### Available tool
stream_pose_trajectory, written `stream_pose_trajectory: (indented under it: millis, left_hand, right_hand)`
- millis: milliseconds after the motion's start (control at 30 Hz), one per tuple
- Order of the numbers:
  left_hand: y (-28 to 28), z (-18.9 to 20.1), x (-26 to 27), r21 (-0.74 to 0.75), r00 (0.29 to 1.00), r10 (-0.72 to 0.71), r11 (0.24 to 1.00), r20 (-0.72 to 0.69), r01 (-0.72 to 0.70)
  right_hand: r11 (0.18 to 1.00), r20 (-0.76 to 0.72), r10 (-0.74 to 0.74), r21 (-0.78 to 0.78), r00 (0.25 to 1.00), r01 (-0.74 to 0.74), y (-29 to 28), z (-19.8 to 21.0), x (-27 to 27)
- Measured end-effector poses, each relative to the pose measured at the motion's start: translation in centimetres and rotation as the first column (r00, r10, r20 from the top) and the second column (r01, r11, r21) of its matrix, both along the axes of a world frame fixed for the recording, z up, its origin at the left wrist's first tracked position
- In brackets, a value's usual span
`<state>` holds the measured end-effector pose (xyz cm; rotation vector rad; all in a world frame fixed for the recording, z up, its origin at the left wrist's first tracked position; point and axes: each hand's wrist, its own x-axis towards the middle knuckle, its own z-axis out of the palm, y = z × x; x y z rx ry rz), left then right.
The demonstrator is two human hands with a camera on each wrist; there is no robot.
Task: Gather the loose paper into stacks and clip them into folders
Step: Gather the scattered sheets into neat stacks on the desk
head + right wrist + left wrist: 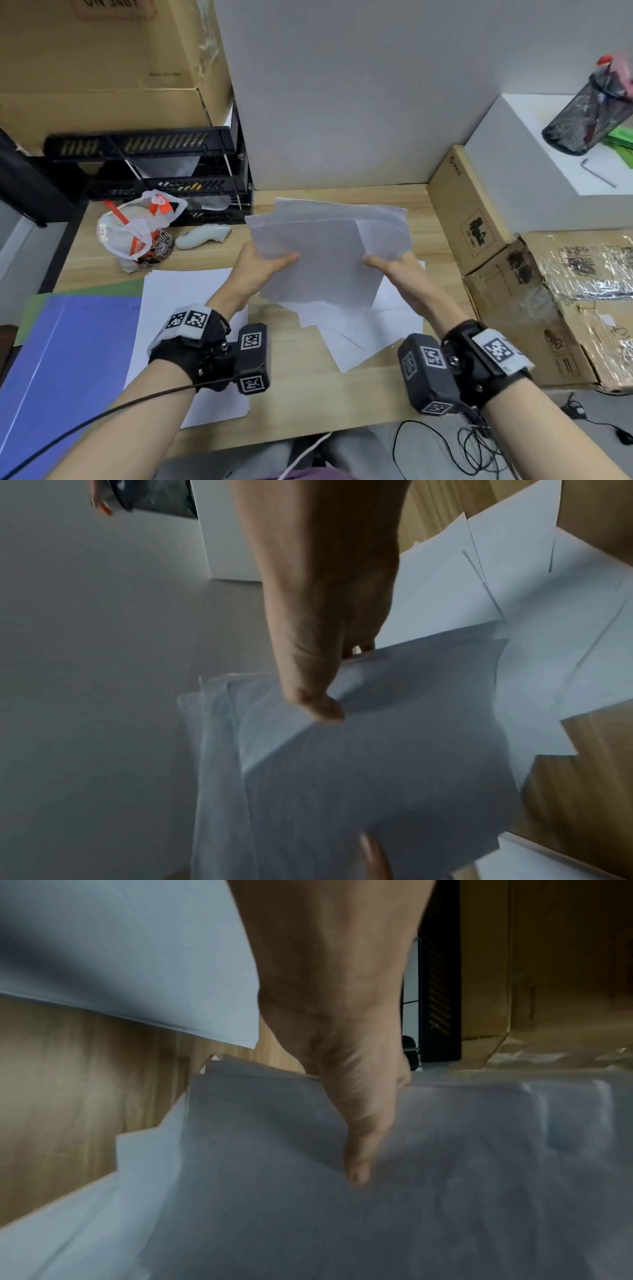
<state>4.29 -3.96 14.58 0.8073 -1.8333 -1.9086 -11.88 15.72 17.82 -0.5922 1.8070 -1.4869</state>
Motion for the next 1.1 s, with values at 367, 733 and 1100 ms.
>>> stream_pose_trajectory:
  millis: [367, 733, 1100]
  left_hand:
    - [0.7, -2.1, 0.9, 0.033, 0.997, -0.061, 0.998, 0.052, 0.059]
    - [1.5, -3.0, 1.7, 0.23, 0.993, 0.045, 0.971, 0.113, -0.07]
    - [-0.7, 0.0, 0.2, 0.055, 1.0, -0.005, 0.998, 0.006, 0.004]
  right_hand:
    - [0.988, 0.012, -0.077, 0.139, 0.997, 0.074, 1.8, -4.3, 0.5]
    - [0.99, 0.048, -0.081, 0.12, 0.996, 0.075, 0.9, -4.7, 1.5]
    - [0.999, -0.009, -0.027, 0.041, 1.0, 0.027, -0.1, -1.6, 0.0]
